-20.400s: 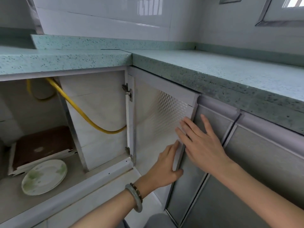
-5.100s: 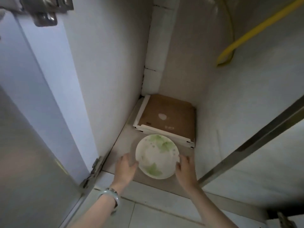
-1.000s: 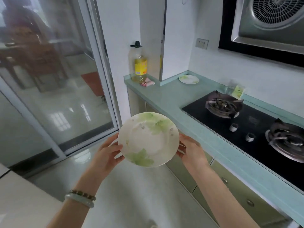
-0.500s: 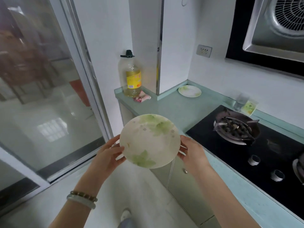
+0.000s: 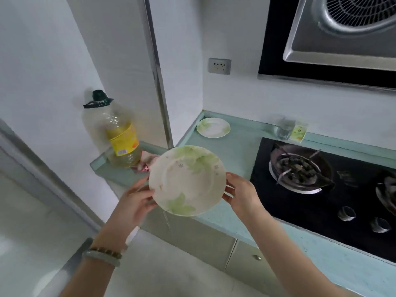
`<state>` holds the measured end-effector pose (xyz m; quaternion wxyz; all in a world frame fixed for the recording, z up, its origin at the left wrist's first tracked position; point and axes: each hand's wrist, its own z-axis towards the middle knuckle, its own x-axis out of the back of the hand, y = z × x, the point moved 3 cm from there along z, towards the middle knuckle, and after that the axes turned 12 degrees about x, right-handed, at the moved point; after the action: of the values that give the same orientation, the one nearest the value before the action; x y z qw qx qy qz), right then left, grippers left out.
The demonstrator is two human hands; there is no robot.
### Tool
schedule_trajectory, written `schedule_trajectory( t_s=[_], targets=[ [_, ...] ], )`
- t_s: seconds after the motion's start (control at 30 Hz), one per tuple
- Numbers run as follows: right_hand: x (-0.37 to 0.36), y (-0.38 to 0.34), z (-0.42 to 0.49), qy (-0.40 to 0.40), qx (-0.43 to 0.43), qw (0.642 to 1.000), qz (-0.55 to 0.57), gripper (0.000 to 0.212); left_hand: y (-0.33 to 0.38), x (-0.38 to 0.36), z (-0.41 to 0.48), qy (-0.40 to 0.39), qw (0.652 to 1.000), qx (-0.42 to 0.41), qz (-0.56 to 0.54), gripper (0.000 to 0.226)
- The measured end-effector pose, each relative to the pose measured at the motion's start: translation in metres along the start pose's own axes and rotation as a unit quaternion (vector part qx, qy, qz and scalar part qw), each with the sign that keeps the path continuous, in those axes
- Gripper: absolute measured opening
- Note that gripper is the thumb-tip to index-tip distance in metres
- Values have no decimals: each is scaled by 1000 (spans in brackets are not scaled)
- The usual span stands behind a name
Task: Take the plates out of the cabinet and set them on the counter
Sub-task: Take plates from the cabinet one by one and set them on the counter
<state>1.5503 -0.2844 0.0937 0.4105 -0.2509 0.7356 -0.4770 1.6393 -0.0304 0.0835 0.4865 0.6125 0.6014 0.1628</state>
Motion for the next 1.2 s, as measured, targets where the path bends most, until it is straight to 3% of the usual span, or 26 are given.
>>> schedule_trajectory(
  t_s=[0.33,0.83,0.97,1.2],
  targets=[
    [29,26,100,179,-25,983,-22,24,3,-22,155,-15,990,126,61,60],
    [78,36,262,277,-52,959,8,33,14,-107,336,41,973,197,116,48],
    [91,47,276,327,-78,939,64,32,4,-127,364,60,969,219,101,49],
    [94,74,286,319,-150,931,91,28,-21,-159,408,51,962,239,117,47]
  ],
)
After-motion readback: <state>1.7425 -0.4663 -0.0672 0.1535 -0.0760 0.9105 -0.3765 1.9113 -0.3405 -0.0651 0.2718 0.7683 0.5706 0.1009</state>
